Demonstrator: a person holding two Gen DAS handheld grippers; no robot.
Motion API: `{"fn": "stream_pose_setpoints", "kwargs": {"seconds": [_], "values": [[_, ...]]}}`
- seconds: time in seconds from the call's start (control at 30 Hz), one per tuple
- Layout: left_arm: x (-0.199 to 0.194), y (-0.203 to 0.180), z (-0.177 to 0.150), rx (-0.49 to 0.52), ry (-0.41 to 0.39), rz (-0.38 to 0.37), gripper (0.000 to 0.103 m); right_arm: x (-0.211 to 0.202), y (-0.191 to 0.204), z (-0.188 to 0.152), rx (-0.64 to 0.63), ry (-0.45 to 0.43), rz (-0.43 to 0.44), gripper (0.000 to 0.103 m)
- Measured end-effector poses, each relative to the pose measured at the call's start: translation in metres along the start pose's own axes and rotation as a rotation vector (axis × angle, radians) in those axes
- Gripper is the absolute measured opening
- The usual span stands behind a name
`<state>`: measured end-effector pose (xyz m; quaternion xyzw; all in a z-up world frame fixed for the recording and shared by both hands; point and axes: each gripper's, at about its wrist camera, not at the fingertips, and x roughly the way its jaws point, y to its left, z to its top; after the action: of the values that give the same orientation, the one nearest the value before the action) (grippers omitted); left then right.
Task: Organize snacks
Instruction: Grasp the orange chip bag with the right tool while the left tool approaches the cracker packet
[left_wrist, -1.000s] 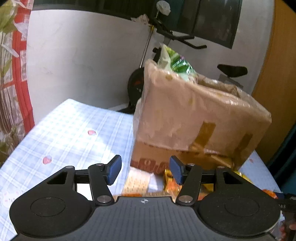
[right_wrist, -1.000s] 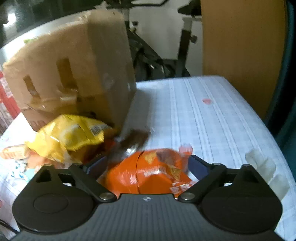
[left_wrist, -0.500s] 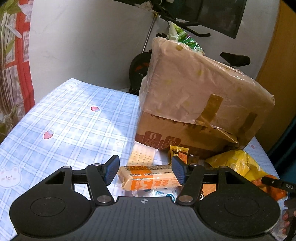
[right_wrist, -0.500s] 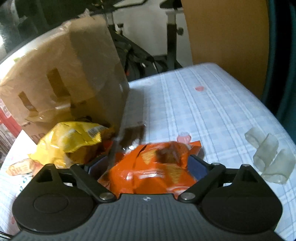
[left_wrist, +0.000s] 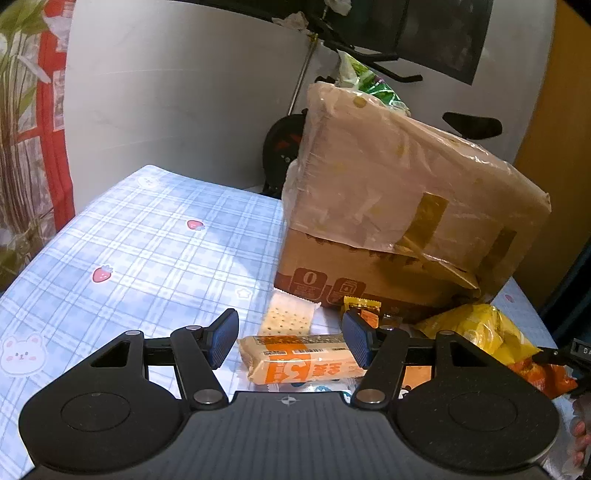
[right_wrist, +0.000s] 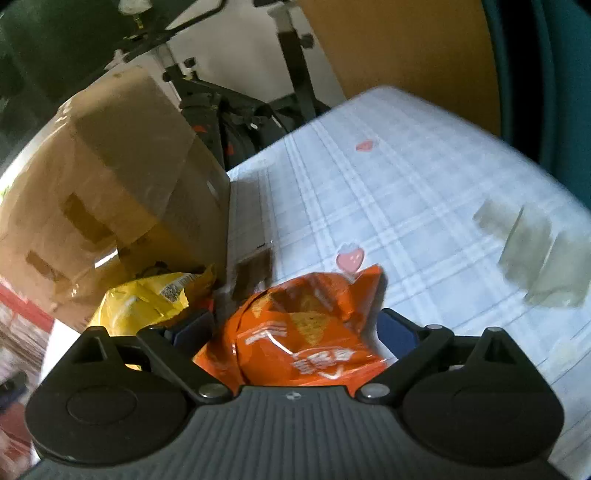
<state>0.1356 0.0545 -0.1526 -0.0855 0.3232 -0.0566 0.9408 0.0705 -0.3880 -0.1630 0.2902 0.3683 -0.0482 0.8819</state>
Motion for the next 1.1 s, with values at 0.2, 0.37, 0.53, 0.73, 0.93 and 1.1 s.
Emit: {"fn": "stream_pose_setpoints", "kwargs": {"seconds": [0.2,0.37,0.53,0.73,0.93,1.1], "values": [[-0.001,0.002,-0.001,0.004,-0.008,0.009,0.065,0.014,-0.003,0.001,0.070,0.039,0.017,0.097],[0.001,0.005,-0.002,0.006,0.000,0.013,0.065,0.014,0.000,-0.001,0.044,0.048,0.054,0.076],[0.000,0.008,-0.001,0.002,0.001,0.008,0.065,0.003,0.018,-0.005,-0.072,0.004,0.029,0.069],[0.007,0.002,-0.005,0.037,0.039,0.001,0.065,-0.013,0.045,-0.014,-0.272,-0.094,-0.014,0.069],[0.031,-0.006,0.010,0.192,0.027,-0.024,0.066,-0.010,0.048,-0.016,-0.299,-0.080,-0.013,0.069],[0.067,0.008,0.024,0.126,0.108,-0.080,0.065,-0.007,0.045,-0.015,-0.275,-0.071,-0.009,0.069]]}}
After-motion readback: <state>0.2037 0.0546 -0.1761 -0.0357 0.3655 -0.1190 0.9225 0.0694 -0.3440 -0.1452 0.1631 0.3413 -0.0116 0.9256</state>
